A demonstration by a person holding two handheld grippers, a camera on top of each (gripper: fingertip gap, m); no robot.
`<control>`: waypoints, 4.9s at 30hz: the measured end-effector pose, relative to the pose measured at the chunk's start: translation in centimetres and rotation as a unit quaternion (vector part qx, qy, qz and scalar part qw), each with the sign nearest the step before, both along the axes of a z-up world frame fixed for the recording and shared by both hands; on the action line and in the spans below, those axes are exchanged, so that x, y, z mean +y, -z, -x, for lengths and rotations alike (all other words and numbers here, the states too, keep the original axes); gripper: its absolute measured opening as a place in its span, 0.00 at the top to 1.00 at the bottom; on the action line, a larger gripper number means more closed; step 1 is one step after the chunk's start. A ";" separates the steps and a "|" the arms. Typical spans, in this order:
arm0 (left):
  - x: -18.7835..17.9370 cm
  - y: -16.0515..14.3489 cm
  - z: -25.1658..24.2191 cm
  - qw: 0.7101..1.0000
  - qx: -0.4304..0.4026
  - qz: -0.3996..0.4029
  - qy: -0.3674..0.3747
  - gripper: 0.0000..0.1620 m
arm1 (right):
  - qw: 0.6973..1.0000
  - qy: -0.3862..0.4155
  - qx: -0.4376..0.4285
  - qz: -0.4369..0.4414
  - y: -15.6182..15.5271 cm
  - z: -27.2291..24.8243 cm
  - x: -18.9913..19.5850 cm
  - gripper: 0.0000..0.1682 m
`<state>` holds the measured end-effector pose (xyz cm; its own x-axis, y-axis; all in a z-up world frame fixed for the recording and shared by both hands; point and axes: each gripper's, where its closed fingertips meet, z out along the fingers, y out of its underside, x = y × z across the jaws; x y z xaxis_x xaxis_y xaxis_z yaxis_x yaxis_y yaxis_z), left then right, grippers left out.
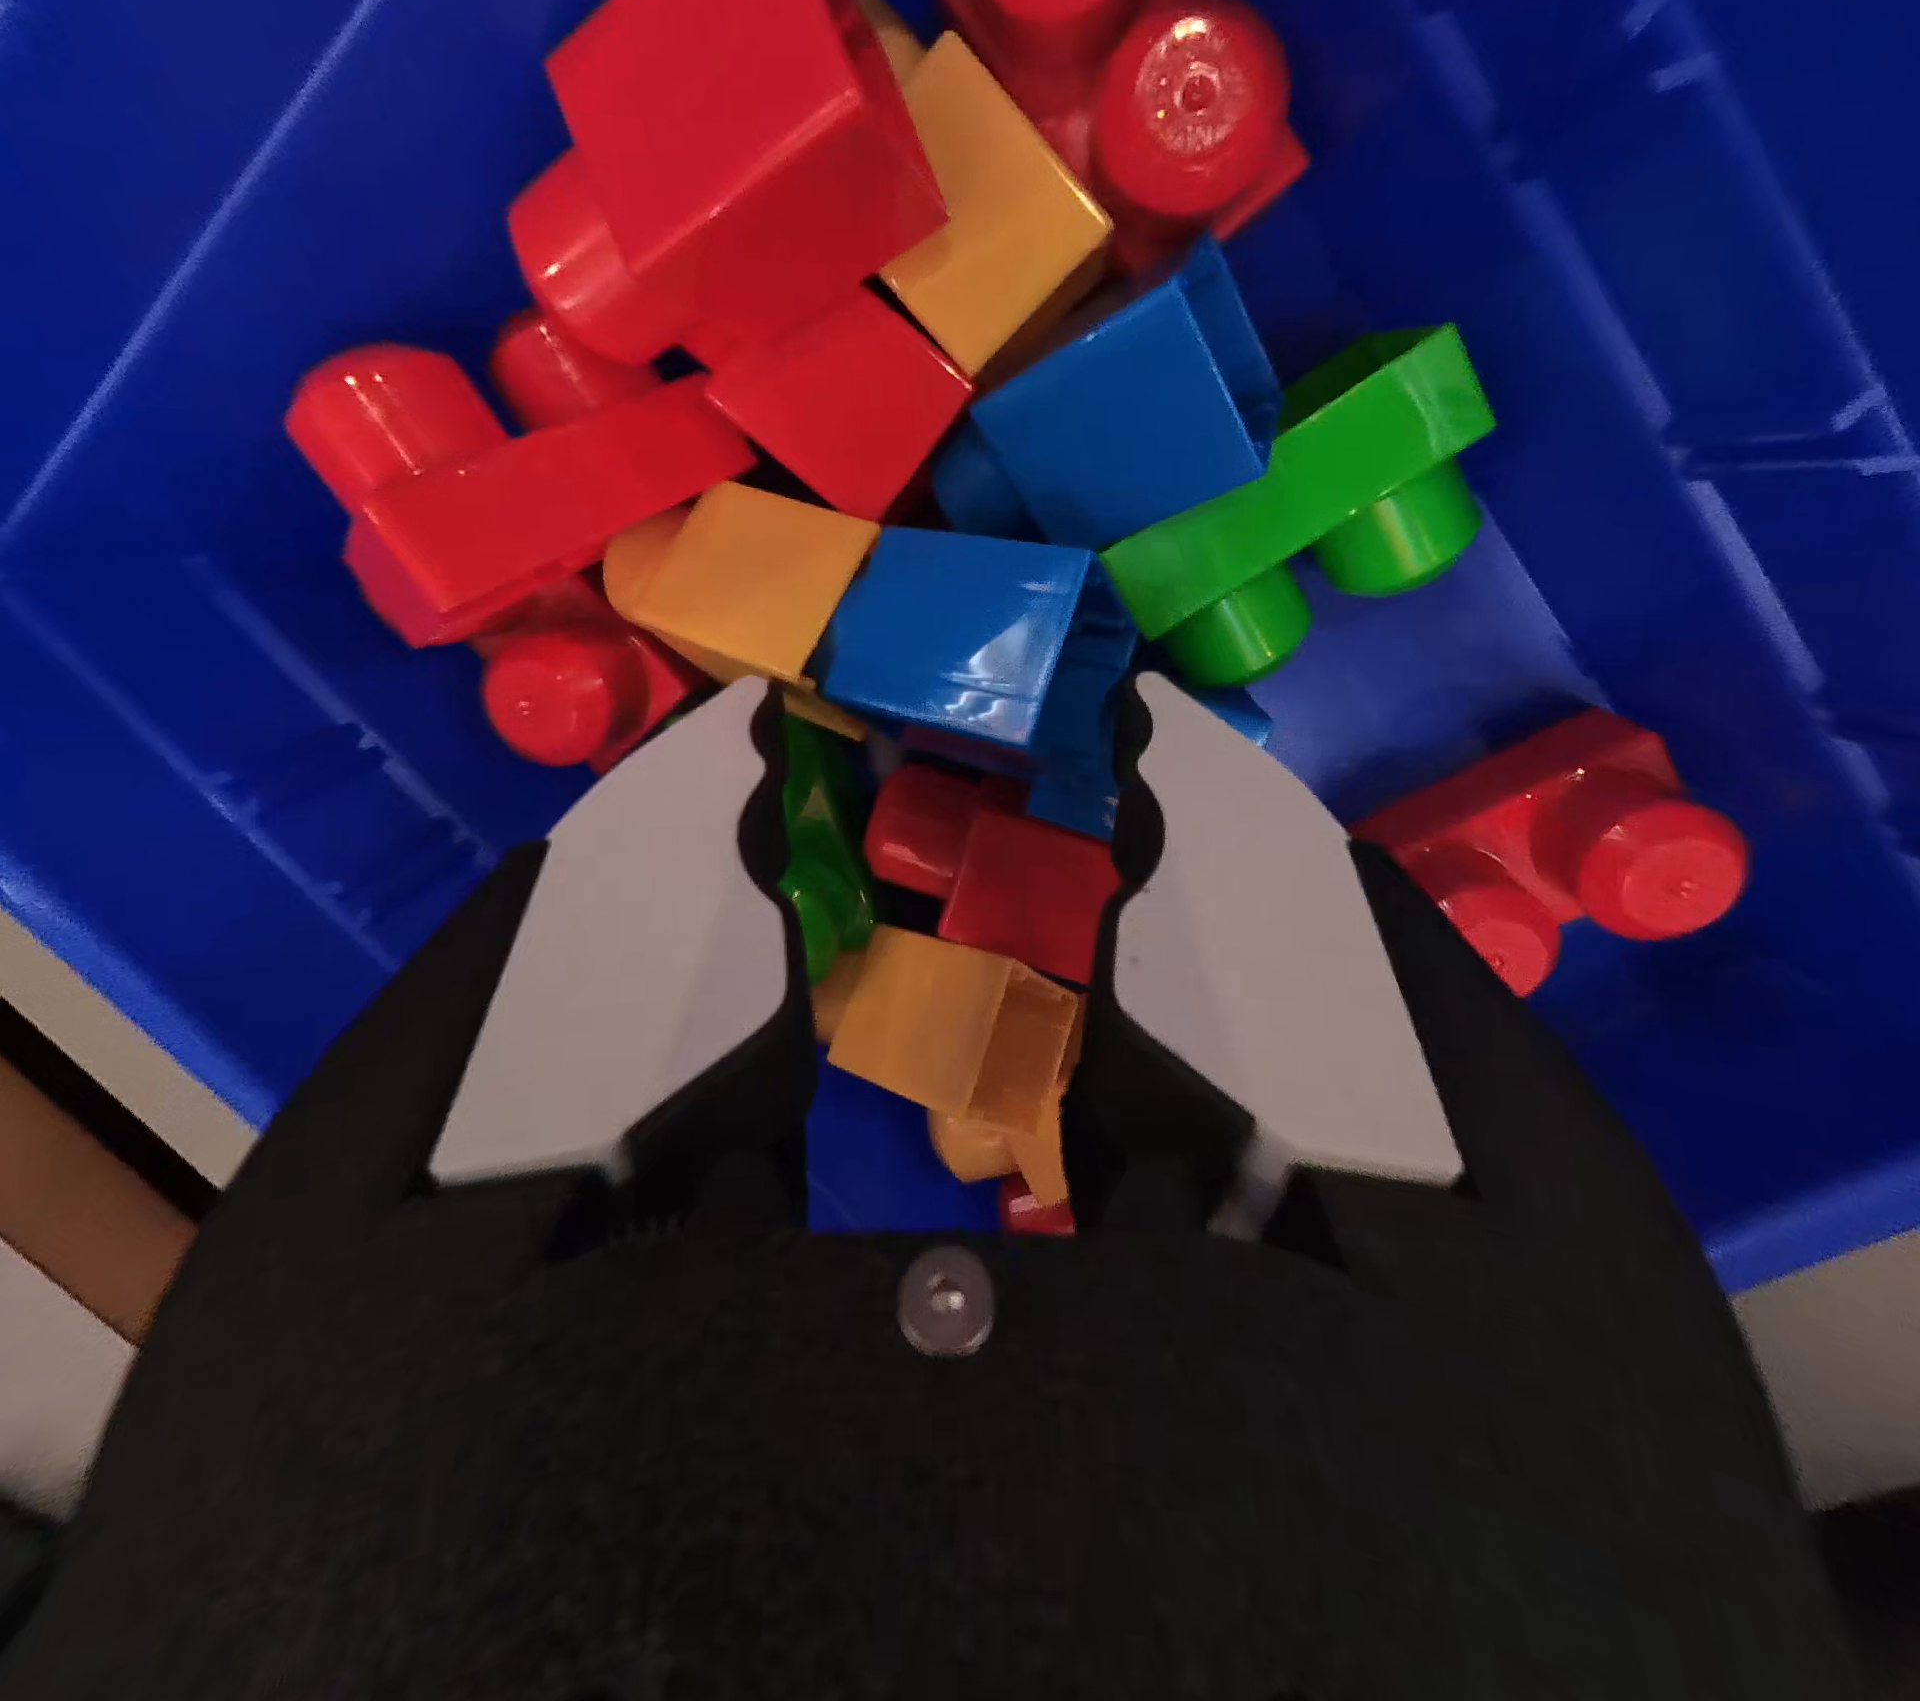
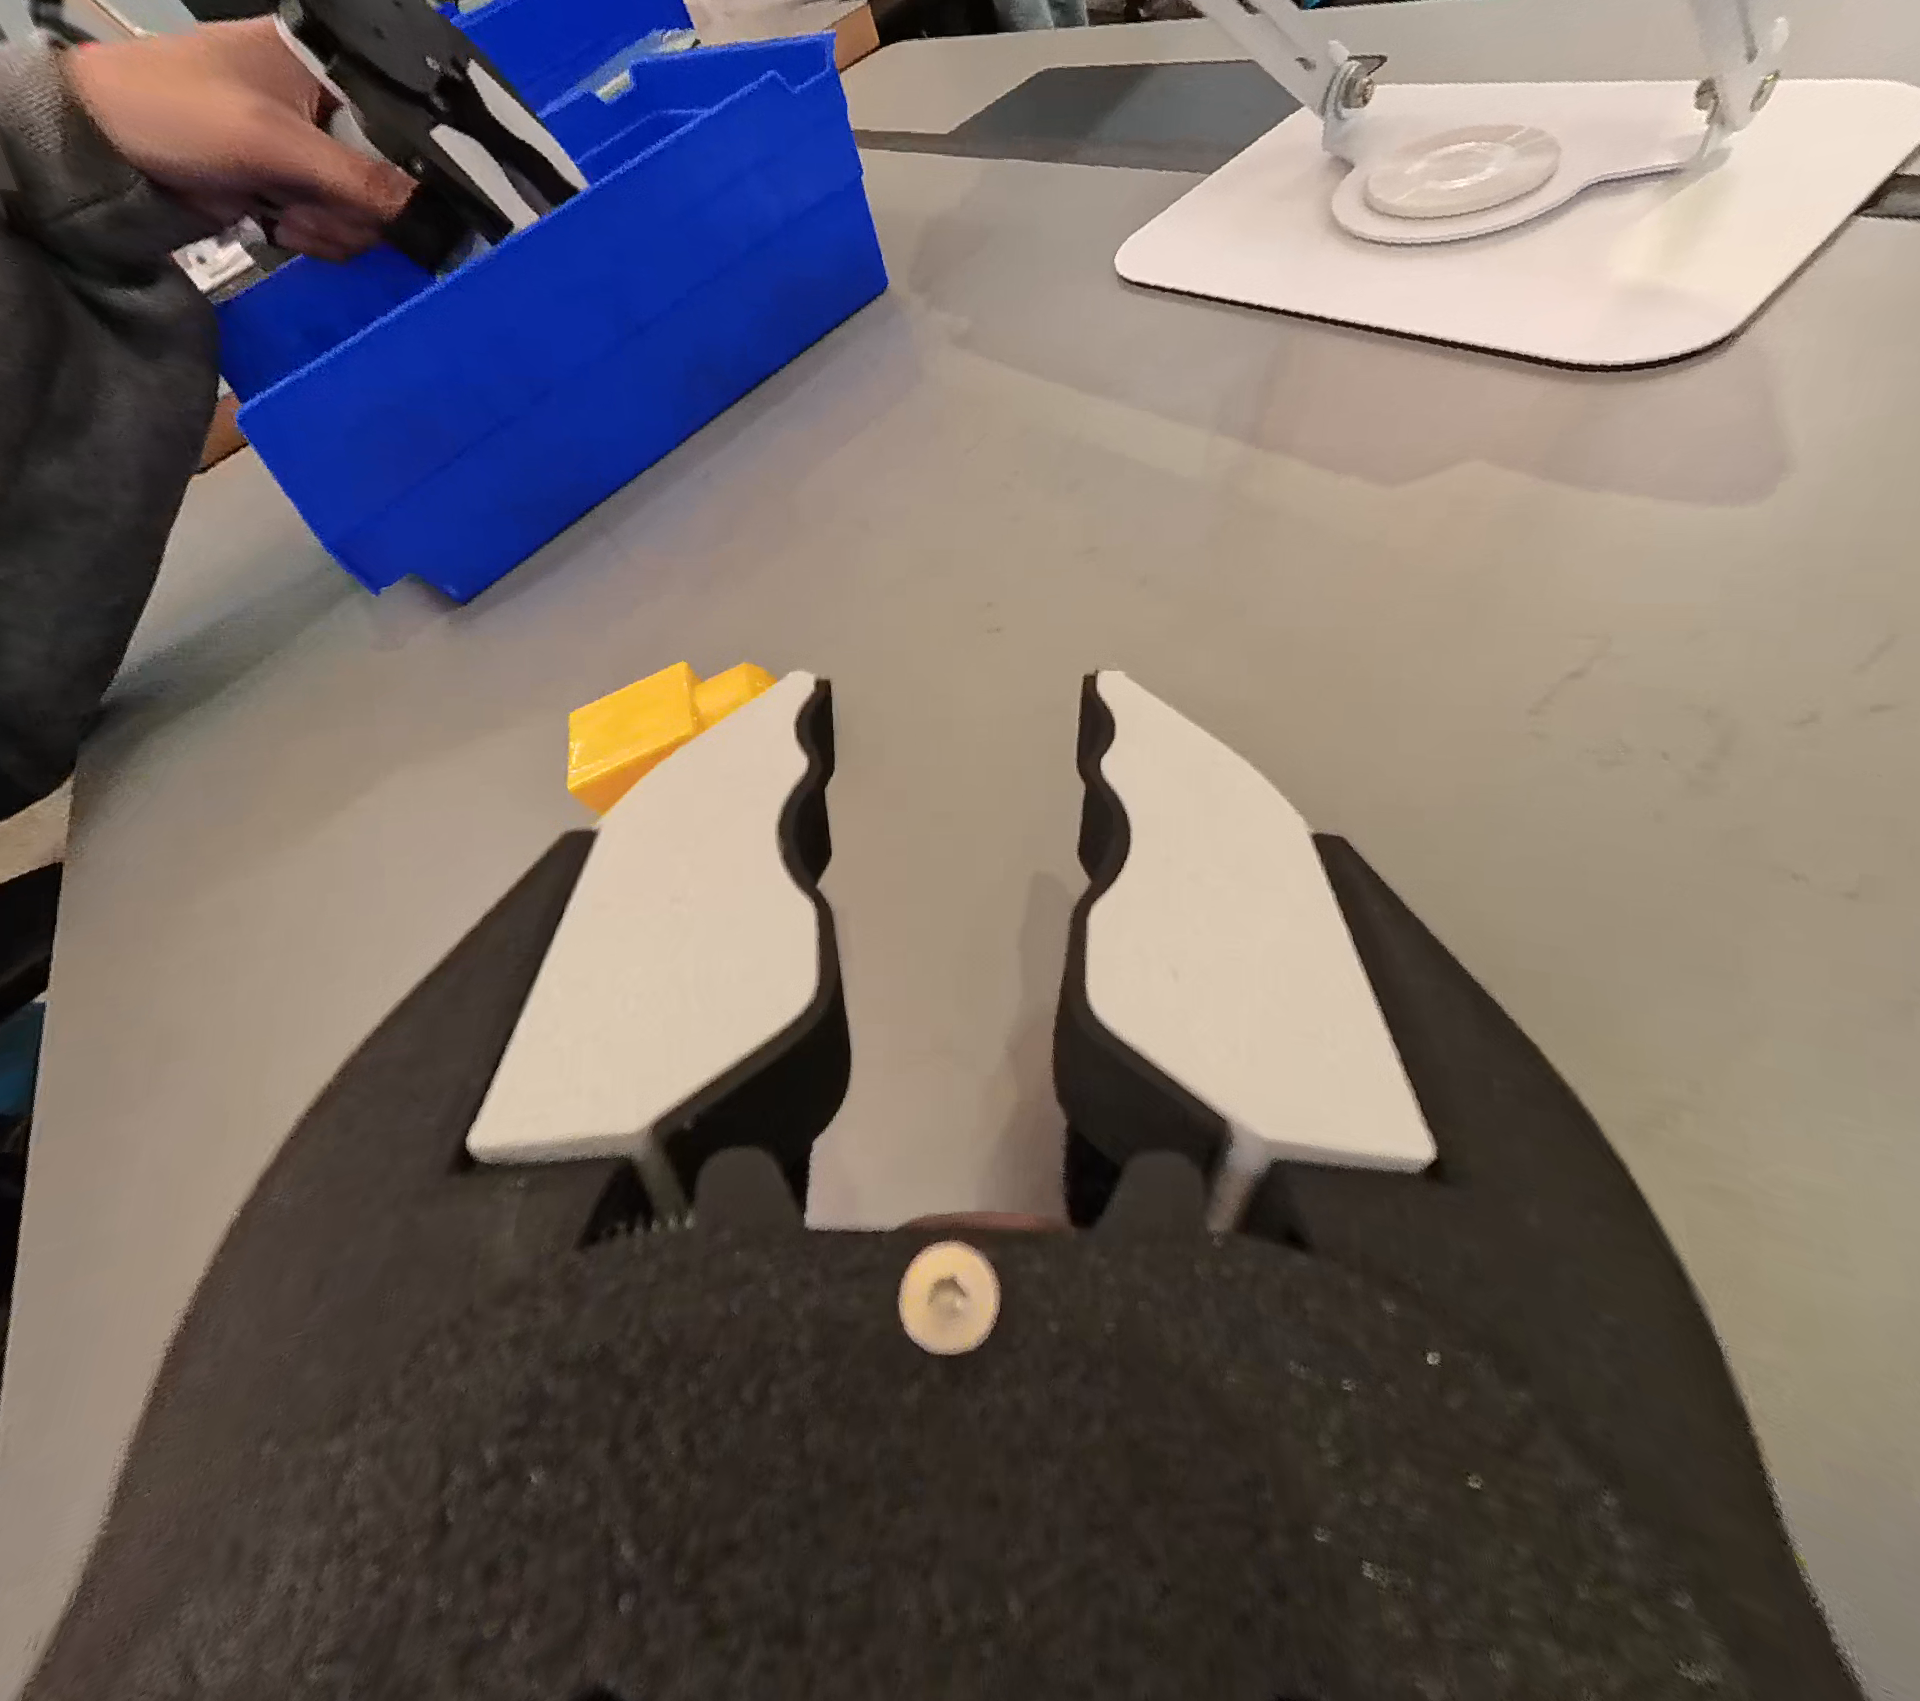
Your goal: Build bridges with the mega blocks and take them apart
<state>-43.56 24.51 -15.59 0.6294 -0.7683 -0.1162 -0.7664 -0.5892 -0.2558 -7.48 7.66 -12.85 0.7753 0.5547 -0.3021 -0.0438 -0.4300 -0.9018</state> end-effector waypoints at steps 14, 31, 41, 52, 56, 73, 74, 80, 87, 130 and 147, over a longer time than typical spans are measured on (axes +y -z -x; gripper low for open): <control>-3.5 -6.5 -0.3 0.988 -0.046 -0.139 0.052 1.00 | 1.000 -0.015 -0.009 0.003 0.2 0.8 -0.3 0.73; 0.6 -1.5 -0.9 0.981 0.085 -0.108 0.139 0.56 | 1.000 -0.014 -0.004 0.017 0.6 0.6 -0.2 0.73; 0.1 0.0 -1.7 0.996 0.015 0.026 0.086 0.61 | 1.000 -0.020 -0.008 0.020 0.7 0.8 -0.5 0.73; -2.1 -6.9 -2.8 0.987 -0.030 -0.082 0.133 0.70 | 0.999 -0.023 -0.012 0.019 0.7 1.0 -0.5 0.73; -7.9 -12.5 -10.1 0.947 -0.138 -0.159 0.243 0.70 | 1.000 -0.019 -0.010 0.018 0.7 0.9 -0.3 0.74; -18.0 1.3 -23.0 0.761 0.005 -0.194 0.619 0.69 | 1.000 -0.017 -0.020 0.010 0.6 0.8 -0.3 0.74; -18.0 1.5 -22.9 0.756 0.003 -0.198 0.624 0.69 | 1.000 -0.019 -0.019 0.011 0.5 0.8 -0.3 0.74; -17.8 2.2 -23.7 0.746 -0.010 -0.198 0.635 0.70 | 0.999 -0.024 -0.008 0.021 0.6 1.0 -0.4 0.74; -18.1 2.6 -23.6 0.742 -0.009 -0.193 0.642 0.69 | 0.999 -0.026 -0.003 0.027 0.7 1.0 -0.3 0.74; -10.8 2.1 -2.3 0.959 0.070 0.009 0.274 0.78 | 1.000 -0.018 0.007 0.021 0.5 0.6 -0.2 0.75; -12.7 -7.2 -22.7 0.892 0.042 -0.015 0.450 0.79 | 0.998 -0.045 -0.006 -0.053 -1.5 1.4 -2.9 0.74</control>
